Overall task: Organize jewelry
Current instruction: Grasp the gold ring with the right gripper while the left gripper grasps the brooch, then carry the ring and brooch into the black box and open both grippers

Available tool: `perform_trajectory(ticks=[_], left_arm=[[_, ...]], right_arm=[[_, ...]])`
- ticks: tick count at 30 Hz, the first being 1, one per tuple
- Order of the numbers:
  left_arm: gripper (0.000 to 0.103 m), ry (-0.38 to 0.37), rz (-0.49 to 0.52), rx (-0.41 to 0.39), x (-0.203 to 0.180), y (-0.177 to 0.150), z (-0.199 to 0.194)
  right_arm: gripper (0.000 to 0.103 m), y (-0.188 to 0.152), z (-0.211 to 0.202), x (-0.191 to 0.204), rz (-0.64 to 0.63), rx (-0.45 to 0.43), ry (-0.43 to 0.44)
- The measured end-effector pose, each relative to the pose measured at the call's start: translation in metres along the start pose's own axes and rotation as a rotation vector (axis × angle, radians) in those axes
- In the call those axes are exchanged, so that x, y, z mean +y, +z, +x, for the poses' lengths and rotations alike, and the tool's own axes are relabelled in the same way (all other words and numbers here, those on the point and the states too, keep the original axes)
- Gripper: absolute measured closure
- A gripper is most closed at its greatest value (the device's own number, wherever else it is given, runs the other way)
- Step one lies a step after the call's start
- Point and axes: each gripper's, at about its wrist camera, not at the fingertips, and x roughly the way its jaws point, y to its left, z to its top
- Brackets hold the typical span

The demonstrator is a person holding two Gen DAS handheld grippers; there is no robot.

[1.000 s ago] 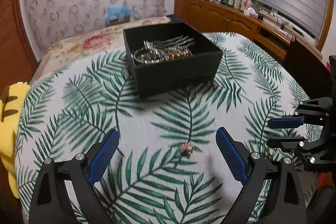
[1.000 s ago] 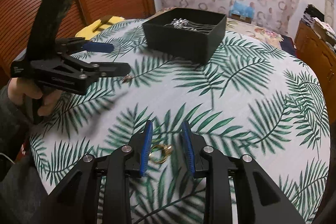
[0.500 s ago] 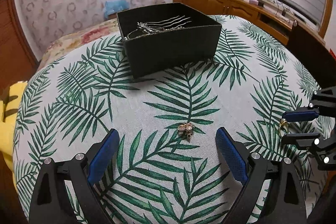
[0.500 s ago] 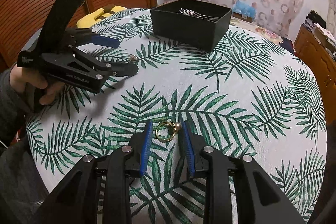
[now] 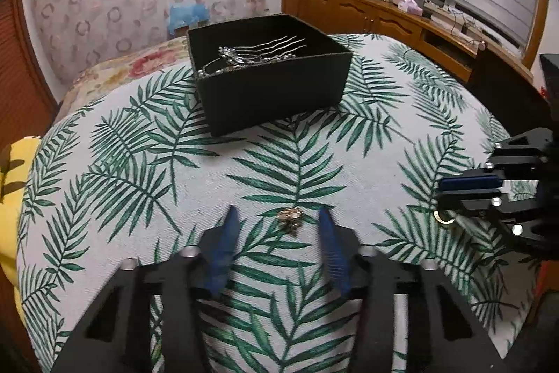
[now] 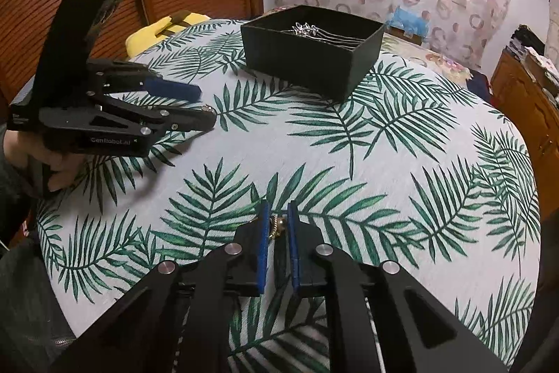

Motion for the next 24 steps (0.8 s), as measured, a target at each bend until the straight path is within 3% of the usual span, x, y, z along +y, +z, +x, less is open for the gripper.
perform_trajectory(ticks=[4,15,24], left_arm=[[0.088,-0.019,0.003,-0.003,-0.003,0.002,0.000],[0.088,-0.019,-0.023,-0.043,0.003,0.014,-0.008],[0.088,0.017,-0.039,-0.098,0.015,0.047,-0.011]], right_arm=[[0.092,0.003,0.001,-0.006,0.008,-0.011,0.008],[0.093,0.024,0.001,-0.025,0.013,-0.051,0.000],[0.093,0.073,-0.001,-0.045,-0.024,-0.131,-0.008]])
